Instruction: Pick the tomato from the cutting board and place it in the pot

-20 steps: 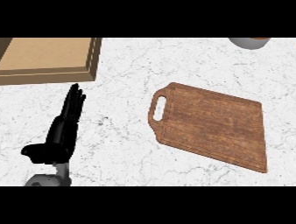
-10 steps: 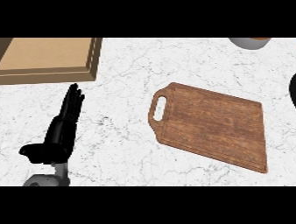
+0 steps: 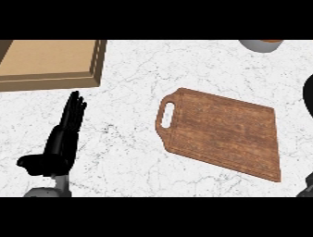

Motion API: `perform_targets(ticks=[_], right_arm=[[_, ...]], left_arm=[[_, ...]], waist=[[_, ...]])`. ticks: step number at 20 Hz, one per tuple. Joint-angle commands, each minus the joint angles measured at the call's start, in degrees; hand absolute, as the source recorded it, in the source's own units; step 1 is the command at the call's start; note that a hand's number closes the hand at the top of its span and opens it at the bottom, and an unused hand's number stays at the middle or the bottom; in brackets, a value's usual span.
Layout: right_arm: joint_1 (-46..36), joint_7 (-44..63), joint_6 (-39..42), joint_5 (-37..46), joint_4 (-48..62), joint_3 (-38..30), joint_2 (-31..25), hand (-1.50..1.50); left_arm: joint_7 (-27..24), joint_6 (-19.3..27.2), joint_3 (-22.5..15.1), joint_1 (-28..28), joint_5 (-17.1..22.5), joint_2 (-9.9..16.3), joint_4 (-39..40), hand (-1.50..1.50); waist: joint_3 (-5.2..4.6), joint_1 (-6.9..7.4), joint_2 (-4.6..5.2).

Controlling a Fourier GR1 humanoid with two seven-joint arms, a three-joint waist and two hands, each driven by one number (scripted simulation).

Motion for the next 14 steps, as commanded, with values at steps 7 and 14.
perform_targets(ticks=[7,14], right_arm=[[-1.7,8.8,-14.2,6.9,-0.1,-5.0,2.3,-1.50],[-5.4,7.4,-13.7,10.4,-4.7,-10.3,2.3,-1.50]], left_arm=[[-0.2,0.2,0.2,-1.1,-0.2,-0.7,0.8,0.00],[0.4,0.1,-0.8,0.2,-1.0,-0.7,0.0,0.00]], waist=[[-0.08,0.22,-0.47],[-0.19,0.36,-0.86]])
